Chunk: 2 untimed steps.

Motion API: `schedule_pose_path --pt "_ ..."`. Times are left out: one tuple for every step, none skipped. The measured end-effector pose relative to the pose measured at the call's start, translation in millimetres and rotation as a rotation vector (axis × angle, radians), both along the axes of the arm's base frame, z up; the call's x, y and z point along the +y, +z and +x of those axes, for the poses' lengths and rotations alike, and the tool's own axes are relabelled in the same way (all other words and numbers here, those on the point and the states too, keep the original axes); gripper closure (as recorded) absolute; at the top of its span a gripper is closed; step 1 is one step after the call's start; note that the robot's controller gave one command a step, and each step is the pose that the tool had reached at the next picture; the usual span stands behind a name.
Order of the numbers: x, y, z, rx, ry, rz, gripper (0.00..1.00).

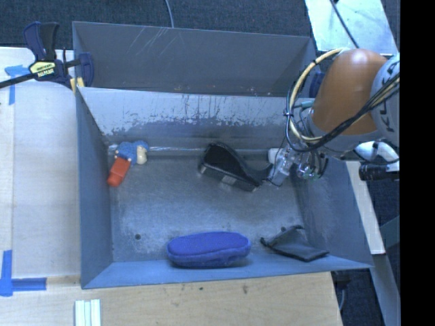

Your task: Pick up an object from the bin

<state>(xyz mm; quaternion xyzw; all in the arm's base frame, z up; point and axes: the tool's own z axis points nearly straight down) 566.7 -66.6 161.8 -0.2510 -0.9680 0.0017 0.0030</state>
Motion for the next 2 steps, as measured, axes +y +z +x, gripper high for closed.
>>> schedule_pose_path --pt "42.6 75.3 5.3 -0.018 0.002 0.002 1.00" --pt "19.4 37.0 -78.9 -0.003 -0.057 0.001 1.00"
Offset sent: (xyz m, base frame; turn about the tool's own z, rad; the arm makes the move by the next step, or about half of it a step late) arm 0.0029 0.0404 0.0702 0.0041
